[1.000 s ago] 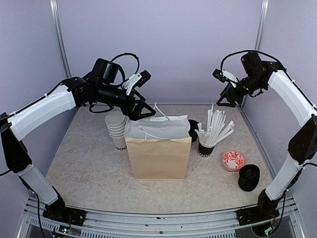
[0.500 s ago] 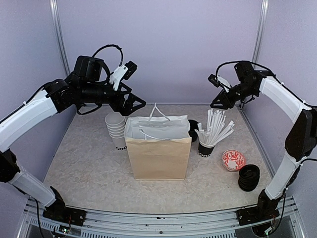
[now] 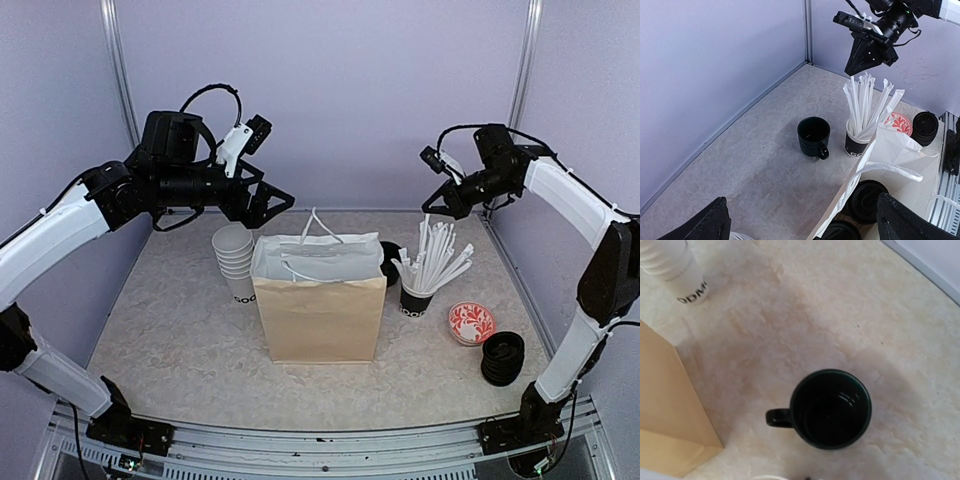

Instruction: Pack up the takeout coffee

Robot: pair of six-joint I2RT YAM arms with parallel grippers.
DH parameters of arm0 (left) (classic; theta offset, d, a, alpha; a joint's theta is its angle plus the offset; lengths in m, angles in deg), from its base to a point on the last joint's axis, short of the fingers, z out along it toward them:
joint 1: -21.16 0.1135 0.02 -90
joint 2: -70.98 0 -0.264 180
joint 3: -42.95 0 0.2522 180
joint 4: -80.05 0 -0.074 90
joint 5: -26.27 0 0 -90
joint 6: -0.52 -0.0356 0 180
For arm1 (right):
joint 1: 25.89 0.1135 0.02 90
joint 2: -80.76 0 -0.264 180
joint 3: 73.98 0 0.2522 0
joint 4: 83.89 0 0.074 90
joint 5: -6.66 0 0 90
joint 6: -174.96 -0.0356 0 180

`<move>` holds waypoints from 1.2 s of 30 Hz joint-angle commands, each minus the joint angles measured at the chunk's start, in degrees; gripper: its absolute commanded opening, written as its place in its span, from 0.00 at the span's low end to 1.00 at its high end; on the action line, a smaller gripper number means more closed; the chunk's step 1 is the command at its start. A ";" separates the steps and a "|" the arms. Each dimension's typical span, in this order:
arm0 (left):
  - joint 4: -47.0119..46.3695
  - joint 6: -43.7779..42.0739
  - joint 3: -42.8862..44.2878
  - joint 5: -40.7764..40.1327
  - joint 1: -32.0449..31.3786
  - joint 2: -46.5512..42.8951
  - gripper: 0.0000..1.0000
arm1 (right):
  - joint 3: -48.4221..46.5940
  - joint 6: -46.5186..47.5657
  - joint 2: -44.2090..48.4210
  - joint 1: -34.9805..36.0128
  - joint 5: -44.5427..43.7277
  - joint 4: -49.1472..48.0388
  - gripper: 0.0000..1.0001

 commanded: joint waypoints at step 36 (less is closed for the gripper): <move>-15.39 3.94 -8.40 -35.64 1.02 -3.26 0.99 | -3.88 -9.03 21.63 12.98 27.57 -11.27 0.00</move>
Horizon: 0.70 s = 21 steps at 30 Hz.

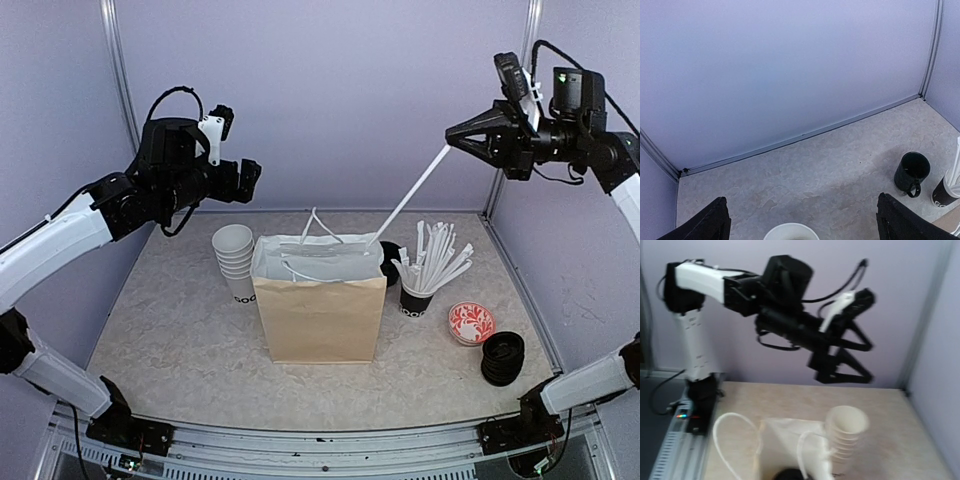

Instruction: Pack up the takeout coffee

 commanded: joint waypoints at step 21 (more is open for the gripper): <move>-18.22 -9.79 -11.21 3.43 3.66 -3.98 0.99 | -6.00 3.58 -27.63 25.39 -7.54 -8.71 0.34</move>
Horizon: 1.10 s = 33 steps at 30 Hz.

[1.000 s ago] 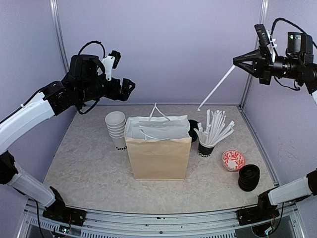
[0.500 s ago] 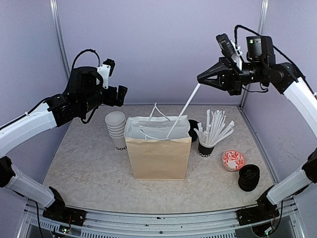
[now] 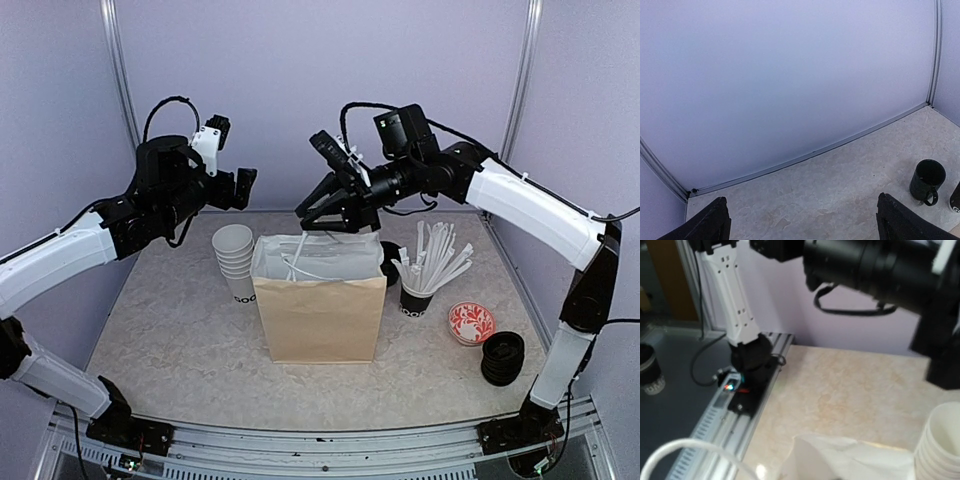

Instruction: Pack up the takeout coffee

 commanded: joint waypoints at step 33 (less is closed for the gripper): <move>-7.18 8.95 -10.07 27.60 17.12 -7.80 0.99 | 36.26 9.17 34.70 -31.72 -24.48 13.19 0.42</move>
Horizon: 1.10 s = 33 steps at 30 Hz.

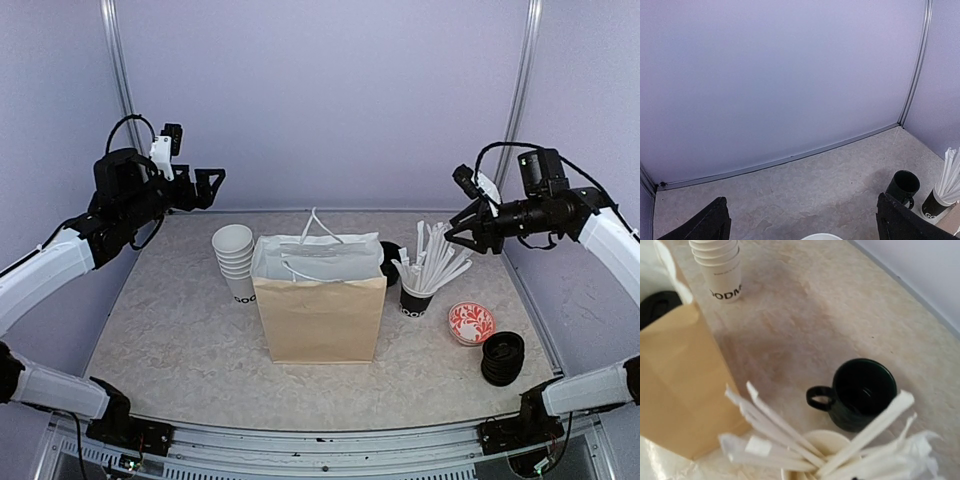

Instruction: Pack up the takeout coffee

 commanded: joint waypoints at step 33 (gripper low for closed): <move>0.14 -0.85 0.28 2.52 -1.12 0.91 0.99 | -1.61 2.10 5.63 -1.08 4.25 6.33 0.00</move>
